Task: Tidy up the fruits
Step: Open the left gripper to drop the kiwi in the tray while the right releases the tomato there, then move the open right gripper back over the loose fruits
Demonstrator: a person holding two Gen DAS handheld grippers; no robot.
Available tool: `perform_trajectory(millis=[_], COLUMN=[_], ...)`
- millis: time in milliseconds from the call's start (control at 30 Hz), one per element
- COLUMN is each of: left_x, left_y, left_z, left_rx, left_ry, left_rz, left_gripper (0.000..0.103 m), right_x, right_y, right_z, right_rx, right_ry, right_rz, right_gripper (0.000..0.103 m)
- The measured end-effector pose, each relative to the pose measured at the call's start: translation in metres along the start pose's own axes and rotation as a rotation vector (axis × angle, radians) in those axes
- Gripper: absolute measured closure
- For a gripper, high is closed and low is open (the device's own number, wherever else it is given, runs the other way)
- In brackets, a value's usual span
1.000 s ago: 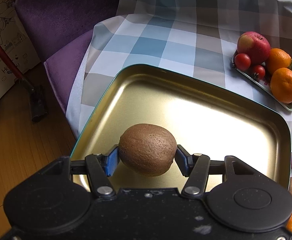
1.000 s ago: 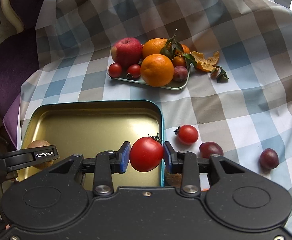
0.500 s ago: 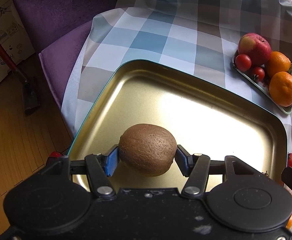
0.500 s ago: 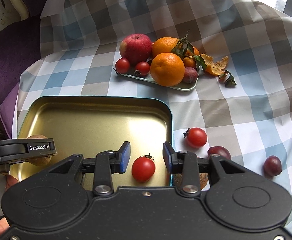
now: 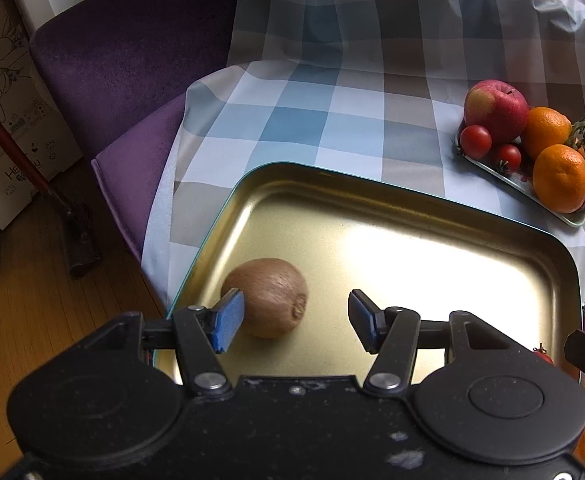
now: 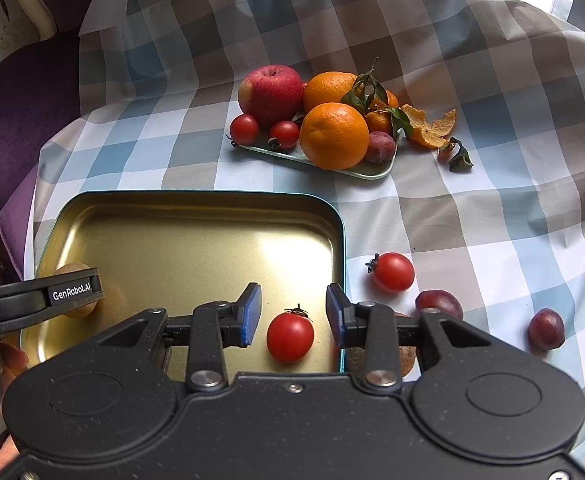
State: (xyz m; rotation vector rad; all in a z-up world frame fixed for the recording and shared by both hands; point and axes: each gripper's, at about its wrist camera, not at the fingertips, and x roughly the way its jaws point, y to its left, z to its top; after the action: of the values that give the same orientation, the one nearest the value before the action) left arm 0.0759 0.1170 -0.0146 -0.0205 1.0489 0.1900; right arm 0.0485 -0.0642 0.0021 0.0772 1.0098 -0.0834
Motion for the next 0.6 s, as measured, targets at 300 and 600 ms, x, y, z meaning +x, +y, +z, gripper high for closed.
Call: perform_trajectory(millis=[300, 600], left_x=[-0.0043, -0.0018], left_y=[-0.0047, -0.0045], left_z=[-0.0023, -0.0017], left_rx=[0.021, 0.01], left_ry=[-0.011, 0.016], left_rz=[-0.033, -0.056], left_gripper=[0.044, 0.044], right_x=[0.0051, 0.0096], right_y=[0.0013, 0.0006], right_z=[0.0004, 0.0], right_rx=[-0.003, -0.002], right_ry=[0.026, 0.042], right_rz=[-0.019, -0.029], right_gripper=[0.058, 0.058])
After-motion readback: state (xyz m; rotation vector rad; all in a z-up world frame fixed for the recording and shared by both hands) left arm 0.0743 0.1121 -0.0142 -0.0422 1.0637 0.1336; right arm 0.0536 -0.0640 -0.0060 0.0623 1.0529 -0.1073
